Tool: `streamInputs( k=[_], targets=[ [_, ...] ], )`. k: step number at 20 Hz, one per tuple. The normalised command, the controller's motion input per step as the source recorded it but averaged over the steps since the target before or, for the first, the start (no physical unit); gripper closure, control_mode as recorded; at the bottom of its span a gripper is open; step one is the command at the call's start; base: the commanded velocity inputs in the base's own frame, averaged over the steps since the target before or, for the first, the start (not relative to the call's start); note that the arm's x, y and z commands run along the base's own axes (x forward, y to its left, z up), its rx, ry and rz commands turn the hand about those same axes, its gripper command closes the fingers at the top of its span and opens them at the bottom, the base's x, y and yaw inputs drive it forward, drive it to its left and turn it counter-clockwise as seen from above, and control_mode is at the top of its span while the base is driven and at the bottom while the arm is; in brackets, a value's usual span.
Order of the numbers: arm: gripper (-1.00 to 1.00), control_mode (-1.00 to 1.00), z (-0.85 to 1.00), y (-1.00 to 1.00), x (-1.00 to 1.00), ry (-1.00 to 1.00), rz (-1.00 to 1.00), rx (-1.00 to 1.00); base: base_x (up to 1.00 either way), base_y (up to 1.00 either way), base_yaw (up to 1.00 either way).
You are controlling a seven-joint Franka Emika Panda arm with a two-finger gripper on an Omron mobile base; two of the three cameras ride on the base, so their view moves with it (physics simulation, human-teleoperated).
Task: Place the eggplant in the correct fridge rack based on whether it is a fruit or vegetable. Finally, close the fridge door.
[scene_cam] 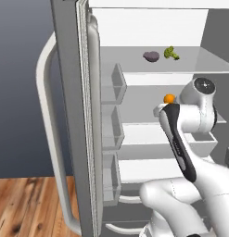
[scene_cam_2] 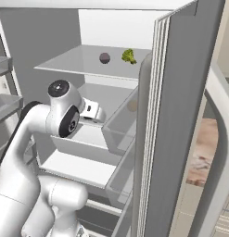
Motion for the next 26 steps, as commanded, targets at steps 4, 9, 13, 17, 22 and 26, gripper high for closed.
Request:
streamInputs(
  k=[4,9,13,17,22,26],
  targets=[
    [-1.00,-1.00,-0.13,0.00,0.00,0.02,0.00,0.00,0.00,0.00,0.00],
    [-1.00,-1.00,-0.02,-0.18,-0.01,0.00,0.00,0.00,0.00,0.00,0.00],
    [-1.00,1.00,0.00,0.00,0.00,0.00,0.00,0.00,-0.10,-0.48,0.00],
    [-1.00,1.00,0.00,0.00,0.00,0.00,0.00,0.00,-0.01,-0.07,0.00],
    [-1.00,1.00,0.00,0.00,0.00,0.00,0.00,0.00,-0.20,0.01,0.00],
    [-1.00,1.00,0.00,0.00,0.00,0.00,0.00,0.00,-0.36,0.00,0.00]
  ],
)
